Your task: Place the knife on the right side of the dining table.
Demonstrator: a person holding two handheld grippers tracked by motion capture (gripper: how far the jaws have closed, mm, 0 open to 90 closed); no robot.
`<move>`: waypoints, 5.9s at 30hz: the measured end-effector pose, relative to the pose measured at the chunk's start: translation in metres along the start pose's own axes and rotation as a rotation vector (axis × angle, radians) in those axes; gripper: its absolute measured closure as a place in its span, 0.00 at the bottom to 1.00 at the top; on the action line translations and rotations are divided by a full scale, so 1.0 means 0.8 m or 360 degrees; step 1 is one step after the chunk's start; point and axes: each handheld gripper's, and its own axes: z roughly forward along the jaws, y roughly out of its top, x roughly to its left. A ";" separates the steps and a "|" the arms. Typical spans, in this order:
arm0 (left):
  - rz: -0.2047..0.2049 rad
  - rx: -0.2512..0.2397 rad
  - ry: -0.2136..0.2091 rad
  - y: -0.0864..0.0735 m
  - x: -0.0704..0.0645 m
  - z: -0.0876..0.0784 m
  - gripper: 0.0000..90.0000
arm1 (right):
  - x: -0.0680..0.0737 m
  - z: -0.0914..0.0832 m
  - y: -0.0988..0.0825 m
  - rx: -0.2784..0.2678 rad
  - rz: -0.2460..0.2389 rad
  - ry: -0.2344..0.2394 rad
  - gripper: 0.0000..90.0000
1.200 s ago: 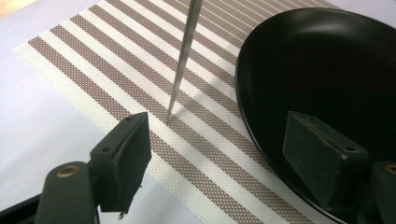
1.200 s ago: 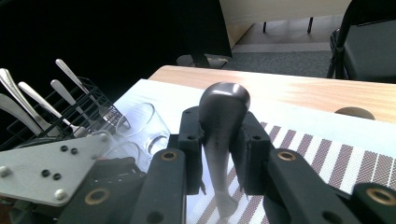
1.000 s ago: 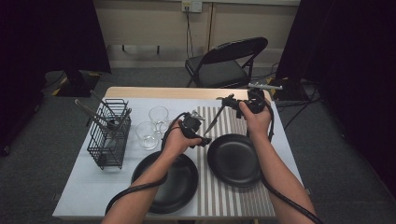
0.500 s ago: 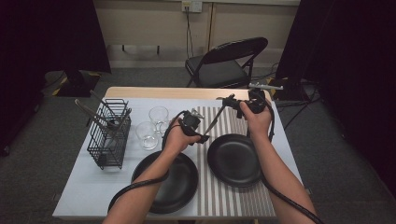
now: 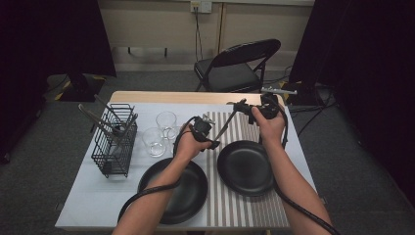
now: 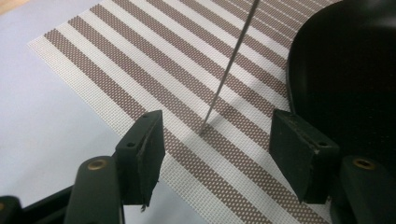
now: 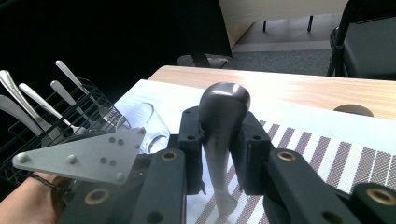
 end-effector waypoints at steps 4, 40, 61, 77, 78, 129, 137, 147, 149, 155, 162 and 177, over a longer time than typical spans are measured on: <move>-0.0003 0.0003 0.0013 0.001 0.002 0.002 0.41 | -0.002 -0.001 0.000 0.0001 0.0008 0.0000 0.83; 0.0079 0.0025 0.0060 0.016 0.002 0.031 0.58 | -0.007 -0.009 -0.003 0.0028 -0.0003 -0.0020 0.83; 0.0164 0.0093 0.0053 0.023 -0.002 0.048 0.75 | -0.011 -0.015 -0.006 0.0046 0.0007 -0.0029 0.83; 0.0250 0.0114 0.0013 0.023 -0.005 0.052 0.90 | -0.011 -0.017 -0.008 0.0042 0.0011 -0.0037 0.83; 0.0251 0.0111 0.0015 0.023 -0.006 0.053 0.91 | -0.011 -0.017 -0.008 0.0043 0.0012 -0.0037 0.83; 0.0475 0.0183 0.0080 0.024 -0.012 0.046 0.99 | -0.024 -0.021 -0.003 -0.0095 -0.0019 -0.0319 0.36; 0.0448 0.0211 0.0076 0.023 -0.010 0.048 0.99 | -0.019 -0.033 -0.005 -0.0076 -0.0088 -0.0321 0.35; 0.0460 0.0246 0.0080 0.026 -0.010 0.047 0.99 | -0.015 -0.052 -0.033 -0.0037 -0.0139 -0.0307 0.29; 0.0455 0.0247 0.0078 0.026 -0.010 0.047 0.99 | -0.014 -0.054 -0.041 -0.0006 -0.0160 -0.0317 0.28; 0.0452 0.0259 0.0080 0.027 -0.010 0.047 0.99 | -0.018 -0.063 -0.061 0.0021 -0.0166 -0.0342 0.27; 0.0439 0.0256 0.0074 0.027 -0.011 0.048 0.99 | -0.020 -0.069 -0.079 0.0051 -0.0168 -0.0343 0.27; 0.0435 0.0257 0.0079 0.027 -0.010 0.048 0.99 | -0.012 -0.069 -0.098 0.0120 -0.0237 -0.0329 0.26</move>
